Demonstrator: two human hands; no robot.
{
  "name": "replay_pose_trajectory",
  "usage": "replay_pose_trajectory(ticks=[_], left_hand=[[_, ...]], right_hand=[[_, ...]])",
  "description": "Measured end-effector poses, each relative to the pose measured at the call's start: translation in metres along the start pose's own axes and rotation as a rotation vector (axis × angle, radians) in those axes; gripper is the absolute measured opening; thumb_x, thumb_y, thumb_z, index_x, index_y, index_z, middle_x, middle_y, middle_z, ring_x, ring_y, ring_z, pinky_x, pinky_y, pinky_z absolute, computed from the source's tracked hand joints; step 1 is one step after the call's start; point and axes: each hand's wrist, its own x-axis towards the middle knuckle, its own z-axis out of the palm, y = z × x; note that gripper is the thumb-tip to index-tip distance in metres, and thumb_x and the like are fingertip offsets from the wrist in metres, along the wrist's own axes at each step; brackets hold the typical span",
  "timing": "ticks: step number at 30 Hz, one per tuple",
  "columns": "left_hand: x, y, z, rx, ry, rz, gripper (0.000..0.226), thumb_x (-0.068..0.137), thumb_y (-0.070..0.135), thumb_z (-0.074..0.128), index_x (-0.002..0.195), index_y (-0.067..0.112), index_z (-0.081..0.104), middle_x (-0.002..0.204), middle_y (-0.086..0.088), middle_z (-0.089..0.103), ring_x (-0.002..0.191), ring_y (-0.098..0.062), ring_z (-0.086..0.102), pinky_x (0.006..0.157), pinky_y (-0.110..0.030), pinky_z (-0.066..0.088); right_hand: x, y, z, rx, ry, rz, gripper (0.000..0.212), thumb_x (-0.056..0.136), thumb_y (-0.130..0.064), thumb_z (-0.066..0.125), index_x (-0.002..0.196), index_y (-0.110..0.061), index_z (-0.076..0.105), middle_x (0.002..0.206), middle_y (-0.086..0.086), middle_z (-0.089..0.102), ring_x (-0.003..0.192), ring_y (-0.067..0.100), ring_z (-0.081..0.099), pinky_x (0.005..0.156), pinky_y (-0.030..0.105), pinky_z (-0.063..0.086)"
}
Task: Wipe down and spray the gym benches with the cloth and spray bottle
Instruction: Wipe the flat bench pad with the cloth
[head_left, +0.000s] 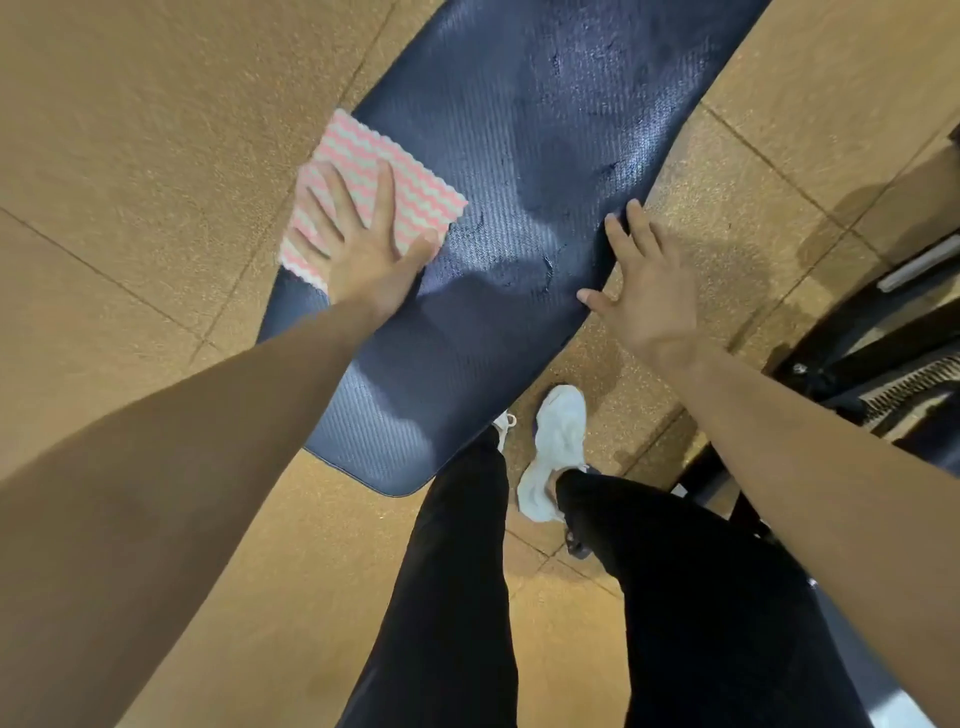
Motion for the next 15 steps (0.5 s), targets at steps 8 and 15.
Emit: replay_pose_trajectory(ticks=[8, 15], left_hand=[[-0.08, 0.073, 0.061, 0.118, -0.15, 0.42, 0.091, 0.09, 0.072, 0.05, 0.161, 0.047, -0.001, 0.171, -0.015, -0.018, 0.152, -0.051, -0.021, 0.114, -0.07, -0.019], [-0.096, 0.084, 0.077, 0.131, -0.106, 0.453, 0.084, 0.094, 0.077, 0.039, 0.162, 0.047, -0.001, 0.173, -0.007, -0.014, 0.154, -0.046, -0.018, 0.118, -0.071, -0.01]], right_hand=[[0.008, 0.01, -0.005, -0.06, 0.027, -0.083, 0.083, 0.087, -0.052, 0.071, 0.155, -0.021, 0.037, 0.165, 0.006, 0.03, 0.148, 0.035, 0.029, 0.116, 0.056, 0.033], [0.025, 0.037, -0.025, -0.011, 0.082, -0.193, 0.062, 0.089, -0.036, 0.072, 0.145, -0.021, 0.051, 0.156, 0.007, 0.041, 0.141, 0.032, 0.036, 0.112, 0.053, 0.03]])
